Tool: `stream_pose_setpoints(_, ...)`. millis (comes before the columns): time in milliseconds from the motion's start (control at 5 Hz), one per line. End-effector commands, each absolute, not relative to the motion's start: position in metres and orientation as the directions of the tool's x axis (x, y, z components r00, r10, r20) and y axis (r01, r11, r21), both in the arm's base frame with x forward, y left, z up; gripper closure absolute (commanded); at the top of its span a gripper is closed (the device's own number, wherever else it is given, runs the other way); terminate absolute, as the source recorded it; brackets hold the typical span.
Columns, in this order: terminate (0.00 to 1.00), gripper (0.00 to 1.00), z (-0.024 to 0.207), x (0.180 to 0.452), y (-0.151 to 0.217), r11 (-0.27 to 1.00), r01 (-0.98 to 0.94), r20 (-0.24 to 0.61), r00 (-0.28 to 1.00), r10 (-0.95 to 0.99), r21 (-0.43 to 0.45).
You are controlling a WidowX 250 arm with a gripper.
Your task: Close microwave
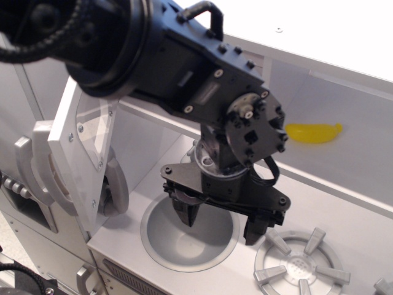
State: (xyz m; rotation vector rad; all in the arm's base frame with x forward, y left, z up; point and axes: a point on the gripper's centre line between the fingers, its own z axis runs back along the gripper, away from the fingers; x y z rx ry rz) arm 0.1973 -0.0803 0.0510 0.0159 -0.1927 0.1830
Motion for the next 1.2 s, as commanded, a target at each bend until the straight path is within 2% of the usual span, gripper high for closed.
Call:
stream_pose_setpoints(0,0.00,0.00,0.051,0.197,-0.080,0.983,-0.182,0.192,0.965,0.179,-0.002)
stream_pose_setpoints(400,0.00,0.00,0.138,0.209,-0.059,0.963,-0.237,0.200,0.945,0.258,-0.124)
stream_pose_setpoints(600,0.00,0.00,0.166,0.207,-0.029,0.951,-0.267,0.255,0.919,0.300,-0.155)
stream_pose_setpoints(800,0.00,0.00,0.179,0.204,0.011,0.946,-0.290,0.283,0.904,0.320,-0.143)
stream_pose_setpoints(1000,0.00,0.00,0.179,0.204,0.042,0.930,-0.343,0.279,0.888,0.366,-0.129)
